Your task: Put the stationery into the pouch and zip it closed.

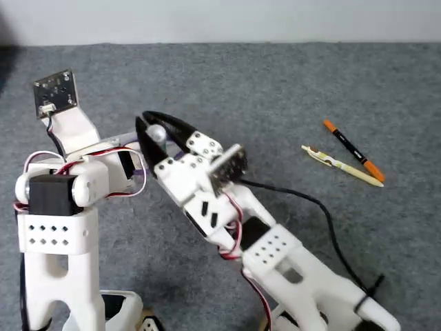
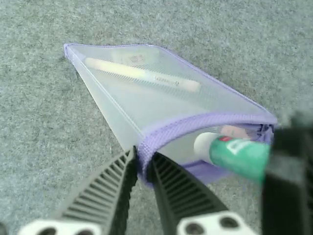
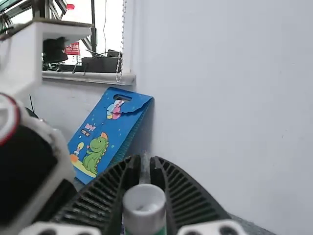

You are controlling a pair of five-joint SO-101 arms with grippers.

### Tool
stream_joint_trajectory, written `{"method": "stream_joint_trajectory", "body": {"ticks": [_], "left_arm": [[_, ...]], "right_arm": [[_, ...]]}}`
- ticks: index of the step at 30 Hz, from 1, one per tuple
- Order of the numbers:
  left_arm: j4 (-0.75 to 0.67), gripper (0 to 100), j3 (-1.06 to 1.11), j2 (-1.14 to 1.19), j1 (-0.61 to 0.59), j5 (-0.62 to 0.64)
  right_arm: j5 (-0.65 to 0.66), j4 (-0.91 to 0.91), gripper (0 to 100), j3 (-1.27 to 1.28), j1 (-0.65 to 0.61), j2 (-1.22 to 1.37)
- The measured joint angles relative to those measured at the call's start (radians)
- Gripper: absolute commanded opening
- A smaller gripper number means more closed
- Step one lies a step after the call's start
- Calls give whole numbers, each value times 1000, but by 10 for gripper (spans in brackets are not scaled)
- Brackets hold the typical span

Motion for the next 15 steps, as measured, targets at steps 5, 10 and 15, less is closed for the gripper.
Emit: {"method": "stream_joint_trajectory", "body": {"ticks": [5,10,15], "left_arm": [[0,11,0,0,0,0],[0,11,0,0,-2,0],[-11,11,0,0,-2,0]], "right_arm": [[2,126,12,78,2,-158],[2,321,13,83,3,-232],[2,362,13,81,5,-192]]}}
